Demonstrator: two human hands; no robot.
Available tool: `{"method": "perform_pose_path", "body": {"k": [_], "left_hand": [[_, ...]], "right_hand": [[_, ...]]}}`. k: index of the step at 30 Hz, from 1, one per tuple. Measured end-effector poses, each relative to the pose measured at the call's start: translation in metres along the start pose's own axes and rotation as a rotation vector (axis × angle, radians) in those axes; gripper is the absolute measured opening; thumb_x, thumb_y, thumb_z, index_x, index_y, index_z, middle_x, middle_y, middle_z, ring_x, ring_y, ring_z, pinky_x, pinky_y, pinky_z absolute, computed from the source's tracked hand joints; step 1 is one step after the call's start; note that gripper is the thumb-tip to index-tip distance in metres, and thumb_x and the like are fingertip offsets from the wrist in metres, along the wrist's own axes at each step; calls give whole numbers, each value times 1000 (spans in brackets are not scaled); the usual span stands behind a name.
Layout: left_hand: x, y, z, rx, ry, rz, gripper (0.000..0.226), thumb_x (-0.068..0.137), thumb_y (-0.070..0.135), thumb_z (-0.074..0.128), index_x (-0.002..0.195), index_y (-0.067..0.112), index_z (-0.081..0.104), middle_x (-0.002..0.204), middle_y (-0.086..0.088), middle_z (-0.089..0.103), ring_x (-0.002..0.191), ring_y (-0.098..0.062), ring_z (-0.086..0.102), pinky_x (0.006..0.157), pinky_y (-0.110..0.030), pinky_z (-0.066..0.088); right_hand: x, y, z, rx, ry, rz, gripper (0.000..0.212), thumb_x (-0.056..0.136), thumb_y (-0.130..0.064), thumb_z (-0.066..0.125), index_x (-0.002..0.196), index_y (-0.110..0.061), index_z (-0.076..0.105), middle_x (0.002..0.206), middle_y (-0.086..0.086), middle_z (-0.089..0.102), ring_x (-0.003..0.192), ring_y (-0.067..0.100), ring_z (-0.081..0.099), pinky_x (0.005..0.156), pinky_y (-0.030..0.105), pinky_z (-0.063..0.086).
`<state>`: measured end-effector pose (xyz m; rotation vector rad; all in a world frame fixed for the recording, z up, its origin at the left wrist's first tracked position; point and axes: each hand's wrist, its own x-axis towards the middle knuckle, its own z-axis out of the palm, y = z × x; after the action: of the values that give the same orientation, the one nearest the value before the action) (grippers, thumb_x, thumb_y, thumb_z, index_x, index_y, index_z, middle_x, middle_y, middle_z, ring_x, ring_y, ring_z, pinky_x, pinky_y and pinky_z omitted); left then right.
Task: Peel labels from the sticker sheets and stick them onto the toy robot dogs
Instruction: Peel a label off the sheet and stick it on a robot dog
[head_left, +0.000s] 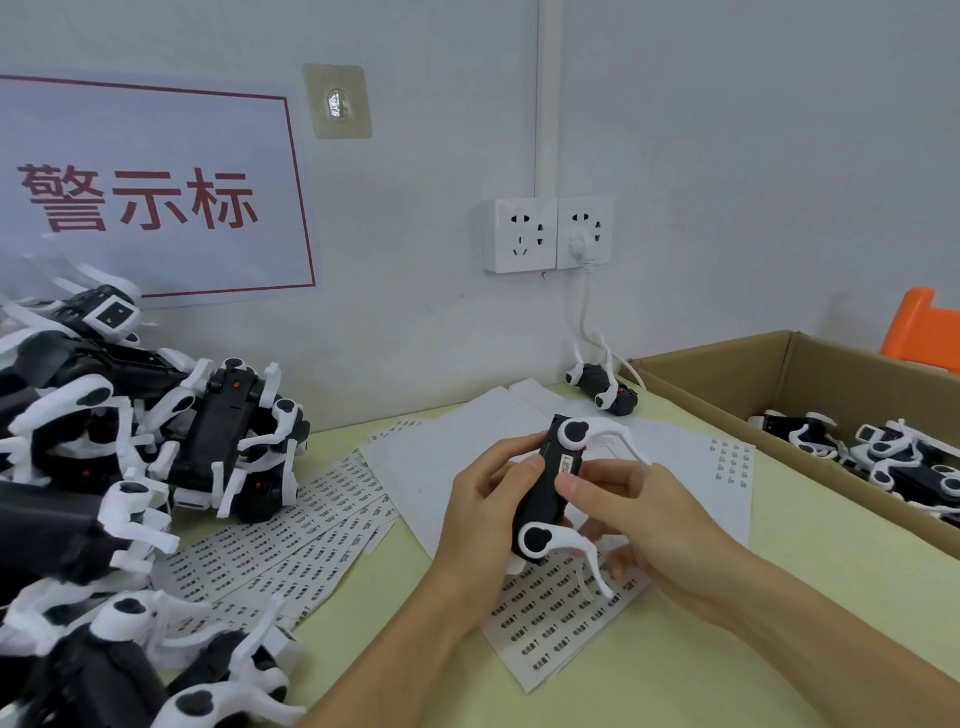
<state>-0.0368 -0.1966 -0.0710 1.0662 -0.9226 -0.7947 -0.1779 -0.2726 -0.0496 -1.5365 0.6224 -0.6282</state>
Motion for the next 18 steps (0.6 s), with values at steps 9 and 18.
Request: {"method": "perform_pose_path", "body": {"k": [9, 18], "left_hand": [[-1, 1, 1, 8, 3, 5, 29, 102, 15, 53, 108, 30, 77, 104, -12, 76, 80, -30, 71, 73, -40, 57], [1, 1, -2, -82, 90, -93, 16, 81, 17, 58, 94, 21, 65, 93, -25, 63, 82, -38, 57, 57, -33, 43]], "right_hand": [[2, 0, -1, 17, -20, 19, 38, 70, -49, 79, 94, -19, 80, 90, 9, 76, 63, 15, 62, 47, 25, 41], [6, -6, -24, -162, 218, -145, 32, 97, -16, 51, 76, -6, 74, 86, 9, 74, 69, 29, 69, 49, 36, 46]]}}
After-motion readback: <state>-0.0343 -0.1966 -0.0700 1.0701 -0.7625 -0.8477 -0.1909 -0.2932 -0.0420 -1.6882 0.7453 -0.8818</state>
